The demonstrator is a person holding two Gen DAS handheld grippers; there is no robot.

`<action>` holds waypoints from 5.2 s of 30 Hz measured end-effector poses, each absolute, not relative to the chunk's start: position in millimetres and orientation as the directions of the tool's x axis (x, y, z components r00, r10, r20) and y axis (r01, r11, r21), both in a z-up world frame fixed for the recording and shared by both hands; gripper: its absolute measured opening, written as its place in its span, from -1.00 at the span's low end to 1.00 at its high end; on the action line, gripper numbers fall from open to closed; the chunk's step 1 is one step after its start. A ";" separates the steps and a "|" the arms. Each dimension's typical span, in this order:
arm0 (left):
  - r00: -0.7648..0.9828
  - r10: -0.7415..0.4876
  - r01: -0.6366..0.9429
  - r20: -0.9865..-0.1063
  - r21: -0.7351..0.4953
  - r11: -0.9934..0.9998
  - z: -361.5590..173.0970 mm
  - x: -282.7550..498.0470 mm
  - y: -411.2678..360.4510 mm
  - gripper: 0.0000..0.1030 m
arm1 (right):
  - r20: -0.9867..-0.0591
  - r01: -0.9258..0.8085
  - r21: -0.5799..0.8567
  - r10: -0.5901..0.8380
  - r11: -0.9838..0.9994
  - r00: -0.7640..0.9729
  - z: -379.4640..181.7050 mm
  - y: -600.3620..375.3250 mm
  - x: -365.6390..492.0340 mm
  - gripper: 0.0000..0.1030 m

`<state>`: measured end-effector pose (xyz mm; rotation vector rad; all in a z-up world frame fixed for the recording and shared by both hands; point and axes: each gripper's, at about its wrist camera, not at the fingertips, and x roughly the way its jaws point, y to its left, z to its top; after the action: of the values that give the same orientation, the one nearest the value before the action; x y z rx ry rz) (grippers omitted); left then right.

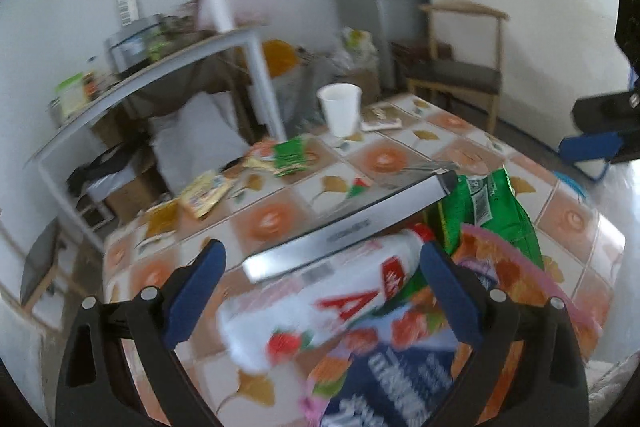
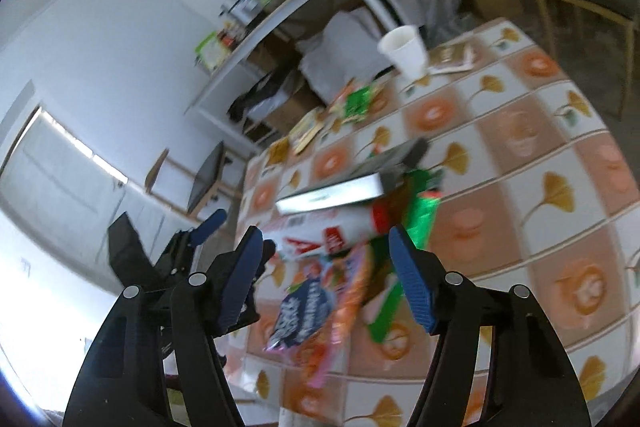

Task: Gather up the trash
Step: 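Reach both tools toward the silver box and white drink bottle on the table, then grasp the silver KUYAN box with the left tool and lift it, then grasp the white AD drink bottle with the right tool while the left tool holds the box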

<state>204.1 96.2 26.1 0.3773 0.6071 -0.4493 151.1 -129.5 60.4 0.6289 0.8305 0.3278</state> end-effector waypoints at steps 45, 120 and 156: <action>0.641 -0.262 0.695 -0.722 0.401 0.596 0.3 277.0 19.2 -0.33 | -0.565 0.093 0.730 0.522 0.677 0.639 18.3 -184.8 147.7 0.20; 0.931 -0.112 -0.071 -0.347 -0.472 0.879 67.8 84.3 296.0 -0.58 | -0.430 0.718 0.696 0.802 0.002 0.415 -114.5 -20.3 249.3 0.42; 0.911 -0.205 -0.017 -0.358 -0.528 0.849 66.9 68.6 299.1 -0.58 | -0.740 -0.145 0.652 0.666 0.744 0.092 -33.2 -29.2 182.0 0.16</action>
<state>68.6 299.1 66.9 -0.5514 0.4190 -0.1025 182.0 -29.2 -33.2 0.4750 1.3549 0.6370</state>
